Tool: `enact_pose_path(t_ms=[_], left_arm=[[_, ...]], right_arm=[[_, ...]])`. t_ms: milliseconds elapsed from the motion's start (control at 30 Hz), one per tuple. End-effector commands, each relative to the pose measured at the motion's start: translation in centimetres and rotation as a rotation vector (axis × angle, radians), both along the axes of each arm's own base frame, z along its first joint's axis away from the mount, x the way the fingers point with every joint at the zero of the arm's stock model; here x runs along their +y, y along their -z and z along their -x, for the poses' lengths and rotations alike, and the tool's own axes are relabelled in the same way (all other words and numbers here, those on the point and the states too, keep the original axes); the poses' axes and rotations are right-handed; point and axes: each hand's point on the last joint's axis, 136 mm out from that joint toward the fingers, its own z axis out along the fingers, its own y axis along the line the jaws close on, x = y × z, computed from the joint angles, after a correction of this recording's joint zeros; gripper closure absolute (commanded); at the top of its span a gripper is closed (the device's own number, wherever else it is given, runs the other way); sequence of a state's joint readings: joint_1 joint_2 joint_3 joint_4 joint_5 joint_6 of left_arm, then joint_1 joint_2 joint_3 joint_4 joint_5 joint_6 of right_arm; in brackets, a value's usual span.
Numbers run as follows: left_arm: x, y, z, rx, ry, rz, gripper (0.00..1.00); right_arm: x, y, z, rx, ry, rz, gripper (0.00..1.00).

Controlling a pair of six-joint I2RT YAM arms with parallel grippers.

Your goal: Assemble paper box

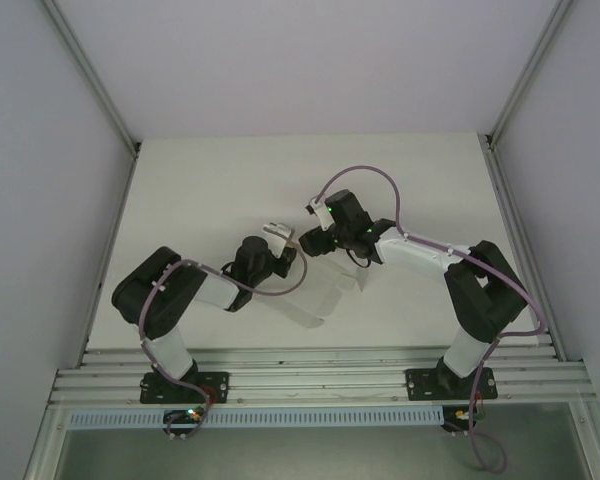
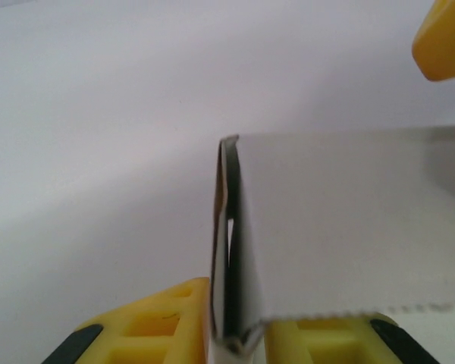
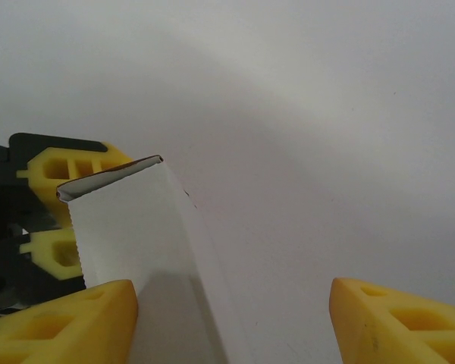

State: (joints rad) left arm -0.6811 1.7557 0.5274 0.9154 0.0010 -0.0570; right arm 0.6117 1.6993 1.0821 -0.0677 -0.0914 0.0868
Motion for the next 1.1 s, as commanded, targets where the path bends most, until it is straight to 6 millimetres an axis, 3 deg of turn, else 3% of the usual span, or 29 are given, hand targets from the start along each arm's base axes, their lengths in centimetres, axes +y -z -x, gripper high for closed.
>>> enact_pose_path(t_ms=[0, 133, 367, 567, 667, 767, 1067], left_arm=[[-0.3, 0.3, -0.9, -0.011, -0.015, -0.03, 0.79], [0.4, 1.1, -1.4, -0.015, -0.059, -0.073, 1.0], [3.0, 2.2, -2.1, -0.073, -0.228, -0.155, 1.0], [2.1, 2.4, -1.3, -0.035, -0.179, -0.107, 1.0], [1.9, 1.4, -0.7, -0.039, -0.159, -0.078, 0.71], [2.1, 0.5, 0.0, -0.048, -0.145, -0.058, 0.55], [2.3, -0.6, 0.5, -0.014, -0.139, -0.067, 0.51]], right_arm=[[-1.0, 3.1, 1.6, 0.089, 0.008, 0.064, 0.32], [-1.1, 3.0, 1.7, 0.088, 0.013, 0.063, 0.32], [-1.5, 3.2, 2.0, 0.112, 0.058, 0.034, 0.32], [-1.8, 3.1, 2.5, 0.121, 0.085, 0.017, 0.32], [-2.0, 2.3, 2.3, 0.106, 0.1, 0.013, 0.31], [-2.2, 1.1, 1.8, 0.08, 0.118, 0.009, 0.3], [-2.1, -0.3, 1.2, 0.053, 0.135, -0.002, 0.28]])
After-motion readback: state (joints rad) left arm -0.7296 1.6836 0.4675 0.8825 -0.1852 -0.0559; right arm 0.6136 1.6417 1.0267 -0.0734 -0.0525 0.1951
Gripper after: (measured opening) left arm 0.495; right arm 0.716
